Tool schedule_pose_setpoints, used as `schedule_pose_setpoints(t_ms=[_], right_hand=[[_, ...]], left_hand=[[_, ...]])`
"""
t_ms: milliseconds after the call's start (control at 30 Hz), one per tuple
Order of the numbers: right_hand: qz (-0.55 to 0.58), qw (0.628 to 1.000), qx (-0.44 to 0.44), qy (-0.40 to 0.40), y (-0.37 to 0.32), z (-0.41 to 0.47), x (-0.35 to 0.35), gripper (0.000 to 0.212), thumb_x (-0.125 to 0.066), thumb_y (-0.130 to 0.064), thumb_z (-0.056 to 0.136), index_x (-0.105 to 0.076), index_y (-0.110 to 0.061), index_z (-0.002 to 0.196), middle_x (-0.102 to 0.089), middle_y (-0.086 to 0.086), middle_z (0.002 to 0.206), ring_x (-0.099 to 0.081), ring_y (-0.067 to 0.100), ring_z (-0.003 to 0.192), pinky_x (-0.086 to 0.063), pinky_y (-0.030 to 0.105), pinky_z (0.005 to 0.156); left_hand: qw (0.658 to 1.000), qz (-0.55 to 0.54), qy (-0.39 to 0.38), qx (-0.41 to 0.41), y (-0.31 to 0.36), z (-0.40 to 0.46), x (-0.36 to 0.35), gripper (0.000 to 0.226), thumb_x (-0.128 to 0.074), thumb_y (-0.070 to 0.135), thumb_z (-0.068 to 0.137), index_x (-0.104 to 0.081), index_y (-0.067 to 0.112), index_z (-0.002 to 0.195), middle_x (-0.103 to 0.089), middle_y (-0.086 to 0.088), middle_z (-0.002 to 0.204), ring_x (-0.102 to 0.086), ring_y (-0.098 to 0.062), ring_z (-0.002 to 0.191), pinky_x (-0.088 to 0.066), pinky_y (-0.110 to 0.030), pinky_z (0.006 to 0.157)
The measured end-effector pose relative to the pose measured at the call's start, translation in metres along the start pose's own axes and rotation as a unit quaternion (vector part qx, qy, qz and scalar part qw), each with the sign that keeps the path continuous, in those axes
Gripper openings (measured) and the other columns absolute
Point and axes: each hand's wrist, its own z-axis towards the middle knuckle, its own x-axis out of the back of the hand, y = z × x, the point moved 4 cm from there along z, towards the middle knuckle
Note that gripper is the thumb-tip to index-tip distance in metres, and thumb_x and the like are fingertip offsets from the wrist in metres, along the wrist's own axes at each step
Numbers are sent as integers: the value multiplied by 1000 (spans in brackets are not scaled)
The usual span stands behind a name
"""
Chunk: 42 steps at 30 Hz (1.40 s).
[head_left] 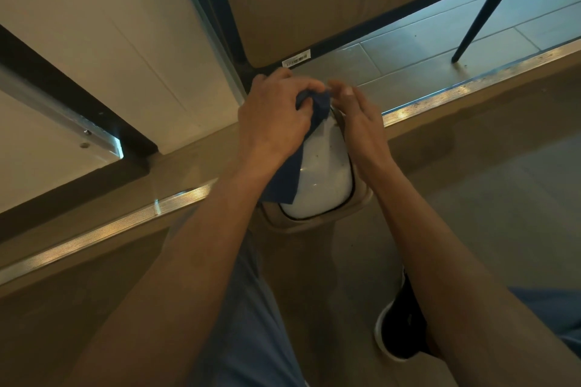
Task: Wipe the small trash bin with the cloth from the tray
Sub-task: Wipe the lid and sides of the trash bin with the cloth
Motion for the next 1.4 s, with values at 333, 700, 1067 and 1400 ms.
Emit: schedule_pose_setpoints(t_ms=[333,700,1067,1400], right_hand=[[-7,999,8,41,10,3,13,39,-33,-30,110,-47,-24,146,-49,-4,140,-46,10,132,-40,36,115],[-447,883,130,-61,1,-13,-41,75,-34,-81,87,-49,-33,142,-42,1,151,-28,37,146,-29,65,114],[-274,961,38,-4,9,7,-21,50,-52,-58,99,-53,-25,137,-51,6,139,-55,28,123,-47,41,99],[-419,876,240,-6,-2,-11,-47,43,-43,-51,102,-64,-25,129,-59,1,138,-46,28,138,-29,63,114]], left_hand=[[984,-129,-109,-54,2,17,-21,63,-70,36,91,-44,40,148,-46,5,146,-49,-13,128,-47,-41,106],[973,-209,33,97,-85,-66,-22,37,-39,33,110,-62,18,134,-65,2,129,-58,-6,118,-45,-24,103],[926,-342,47,154,-86,-81,-41,68,-22,83,89,-47,42,138,-43,4,156,-38,-5,143,-30,-14,115],[933,-277,154,172,-81,-78,-63,47,-25,41,110,-54,14,136,-56,-8,137,-54,-25,127,-44,-51,105]])
